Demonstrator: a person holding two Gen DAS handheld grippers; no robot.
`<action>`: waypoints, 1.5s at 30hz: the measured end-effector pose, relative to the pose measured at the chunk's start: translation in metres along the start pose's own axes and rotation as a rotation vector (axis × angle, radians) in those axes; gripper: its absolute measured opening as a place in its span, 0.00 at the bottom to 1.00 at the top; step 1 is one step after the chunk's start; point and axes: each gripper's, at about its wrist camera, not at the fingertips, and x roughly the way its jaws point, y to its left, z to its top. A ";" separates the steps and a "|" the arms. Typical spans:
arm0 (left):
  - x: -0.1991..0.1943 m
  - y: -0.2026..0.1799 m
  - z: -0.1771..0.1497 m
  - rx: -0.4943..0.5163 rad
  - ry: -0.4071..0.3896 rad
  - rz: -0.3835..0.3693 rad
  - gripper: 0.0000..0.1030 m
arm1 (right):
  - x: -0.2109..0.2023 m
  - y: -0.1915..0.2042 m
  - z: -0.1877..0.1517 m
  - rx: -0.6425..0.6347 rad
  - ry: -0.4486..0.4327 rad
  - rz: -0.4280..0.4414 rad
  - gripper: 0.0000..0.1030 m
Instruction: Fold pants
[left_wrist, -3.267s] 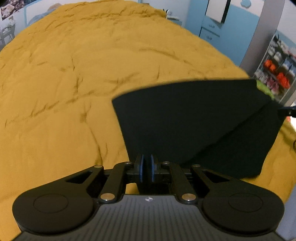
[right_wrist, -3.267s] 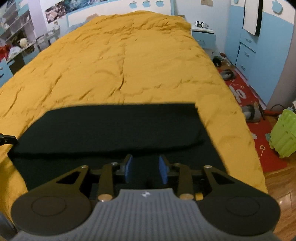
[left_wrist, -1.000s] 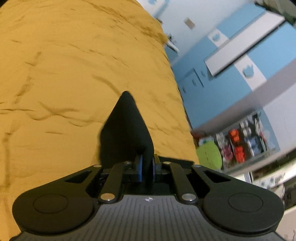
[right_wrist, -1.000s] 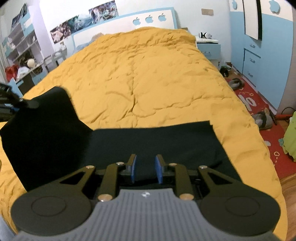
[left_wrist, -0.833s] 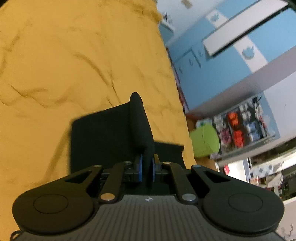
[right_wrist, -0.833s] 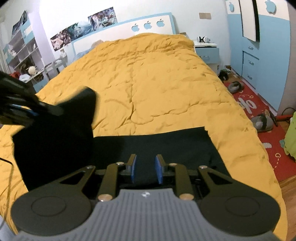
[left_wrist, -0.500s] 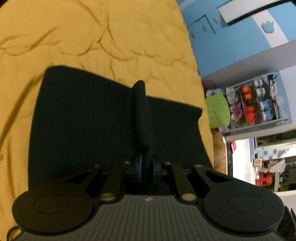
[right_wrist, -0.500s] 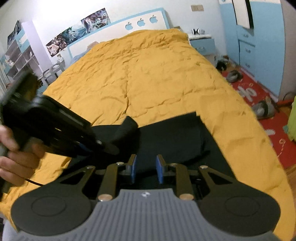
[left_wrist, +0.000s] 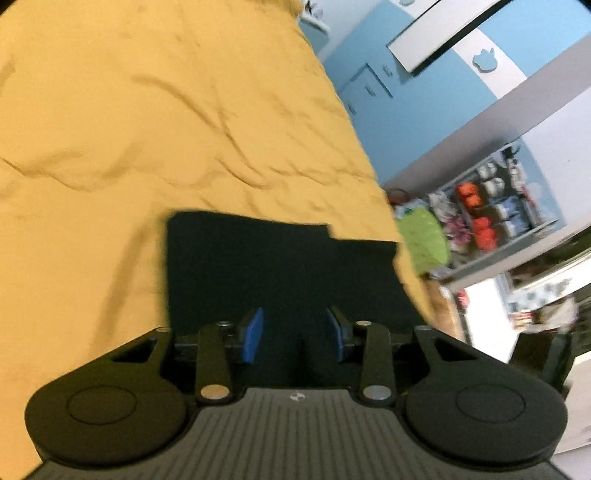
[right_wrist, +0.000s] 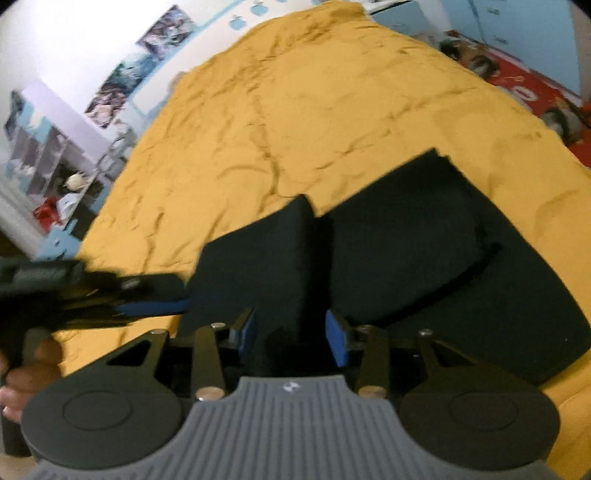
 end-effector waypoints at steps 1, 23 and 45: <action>-0.007 0.004 -0.002 0.017 -0.019 0.023 0.40 | 0.002 -0.002 0.000 0.003 0.001 0.002 0.37; -0.039 -0.006 -0.002 0.141 -0.194 -0.008 0.15 | -0.099 0.076 0.102 -0.266 -0.044 -0.028 0.03; 0.057 -0.037 -0.026 0.284 -0.063 0.045 0.13 | -0.031 -0.093 0.073 -0.095 0.047 -0.172 0.11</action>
